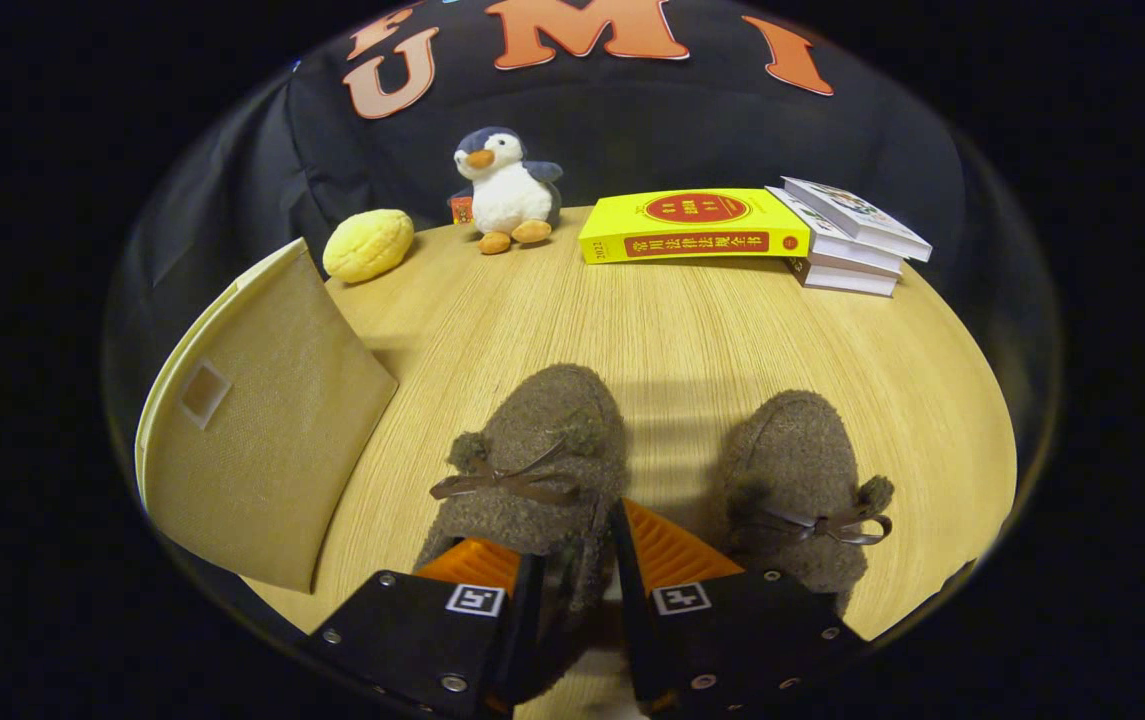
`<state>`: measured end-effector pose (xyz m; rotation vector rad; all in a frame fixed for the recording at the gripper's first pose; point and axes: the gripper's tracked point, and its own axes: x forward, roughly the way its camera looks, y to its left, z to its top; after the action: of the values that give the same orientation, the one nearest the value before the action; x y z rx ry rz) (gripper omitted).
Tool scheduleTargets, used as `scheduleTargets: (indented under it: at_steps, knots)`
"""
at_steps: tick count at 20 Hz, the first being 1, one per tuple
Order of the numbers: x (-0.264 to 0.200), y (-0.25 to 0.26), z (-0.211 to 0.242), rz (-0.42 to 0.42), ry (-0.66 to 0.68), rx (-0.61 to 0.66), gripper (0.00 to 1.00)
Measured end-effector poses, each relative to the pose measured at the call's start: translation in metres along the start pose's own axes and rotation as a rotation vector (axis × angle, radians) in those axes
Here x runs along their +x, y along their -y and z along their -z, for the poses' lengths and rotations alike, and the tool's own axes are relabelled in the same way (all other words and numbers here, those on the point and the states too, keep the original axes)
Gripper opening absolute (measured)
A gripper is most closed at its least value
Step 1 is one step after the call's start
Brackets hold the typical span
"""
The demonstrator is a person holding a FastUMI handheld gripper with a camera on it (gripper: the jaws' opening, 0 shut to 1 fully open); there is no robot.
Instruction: Open the storage box then place both shoes into the box .Put the left shoe in first, then the right shoe, with the right side of both shoes facing outward in a uniform manner.
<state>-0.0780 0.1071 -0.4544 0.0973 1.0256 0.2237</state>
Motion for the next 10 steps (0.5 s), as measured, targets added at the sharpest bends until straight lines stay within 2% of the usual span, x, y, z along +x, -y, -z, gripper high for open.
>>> scheduleTargets:
  at_steps: [3, 4, 6, 10]
  knots:
    - [-0.005, 0.005, 0.001, 0.036, -0.011, 0.034, 0.26]
    - [-0.008, 0.004, 0.002, 0.038, -0.015, 0.048, 0.16]
    - [-0.017, 0.000, -0.001, 0.039, -0.019, 0.085, 0.07]
    - [-0.050, -0.020, -0.035, 0.028, 0.024, 0.108, 0.05]
